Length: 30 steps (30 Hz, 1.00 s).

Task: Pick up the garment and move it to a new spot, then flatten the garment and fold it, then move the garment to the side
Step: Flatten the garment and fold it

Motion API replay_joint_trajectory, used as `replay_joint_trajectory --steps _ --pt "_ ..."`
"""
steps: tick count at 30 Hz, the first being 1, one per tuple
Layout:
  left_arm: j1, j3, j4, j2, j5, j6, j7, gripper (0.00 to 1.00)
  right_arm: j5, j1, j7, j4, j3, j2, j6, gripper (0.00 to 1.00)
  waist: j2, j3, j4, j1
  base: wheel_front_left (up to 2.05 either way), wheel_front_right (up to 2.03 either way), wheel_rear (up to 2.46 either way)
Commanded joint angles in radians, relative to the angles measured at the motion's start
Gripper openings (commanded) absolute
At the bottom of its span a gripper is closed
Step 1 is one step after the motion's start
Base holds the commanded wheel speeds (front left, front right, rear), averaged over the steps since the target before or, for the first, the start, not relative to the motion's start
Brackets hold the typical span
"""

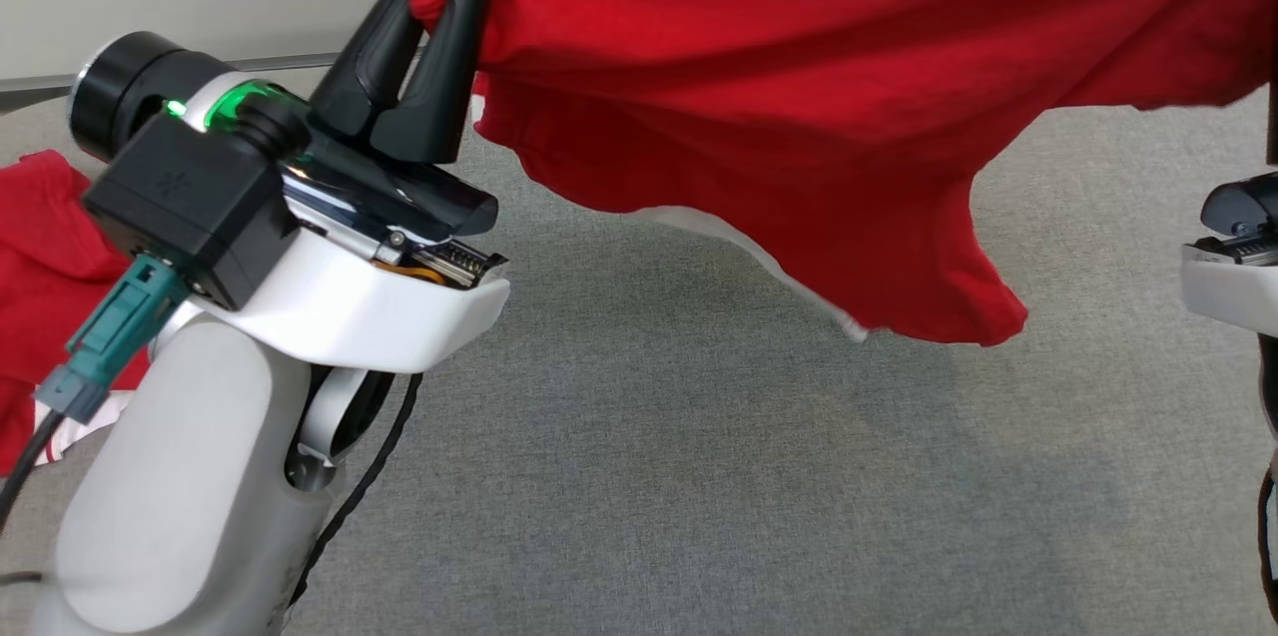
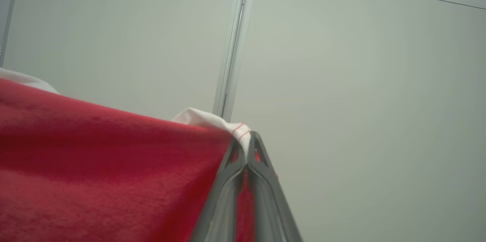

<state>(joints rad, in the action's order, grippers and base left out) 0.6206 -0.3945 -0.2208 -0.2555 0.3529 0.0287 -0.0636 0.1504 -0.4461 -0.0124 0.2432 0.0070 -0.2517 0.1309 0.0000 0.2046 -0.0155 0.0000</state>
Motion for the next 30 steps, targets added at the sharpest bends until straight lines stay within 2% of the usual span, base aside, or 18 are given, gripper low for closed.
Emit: replay_joint_trajectory --steps 1,7,14,22,30 --pt "0.014 0.008 -0.017 -0.008 0.003 0.007 0.011 0.0 0.012 0.01 -0.02 0.023 -0.008 -0.005 0.0 0.0 0.0 -0.005 -0.004 0.0 0.0 0.0 0.0" --pt "0.026 0.017 -0.024 -0.016 0.015 0.009 0.026 0.0 0.034 0.011 -0.053 0.043 -0.018 -0.002 0.0 0.0 0.0 0.001 -0.013 0.0 0.0 0.0 0.0" --pt "0.106 0.02 0.077 0.001 0.051 -0.028 0.019 0.0 0.089 -0.079 -0.07 -0.013 0.002 -0.021 0.0 0.0 0.0 0.058 -0.014 0.0 0.0 0.0 0.0" --pt "0.396 0.031 0.41 0.066 0.051 -0.076 -0.063 0.0 0.158 -0.395 -0.042 -0.24 0.055 -0.042 0.0 0.0 0.0 0.188 0.005 0.0 0.0 0.0 0.0" --pt "0.67 0.058 0.775 0.121 0.05 -0.116 -0.181 0.0 0.173 -0.734 0.048 -0.6 0.155 -0.004 0.0 0.0 0.0 0.238 0.003 0.0 0.0 0.0 0.0"
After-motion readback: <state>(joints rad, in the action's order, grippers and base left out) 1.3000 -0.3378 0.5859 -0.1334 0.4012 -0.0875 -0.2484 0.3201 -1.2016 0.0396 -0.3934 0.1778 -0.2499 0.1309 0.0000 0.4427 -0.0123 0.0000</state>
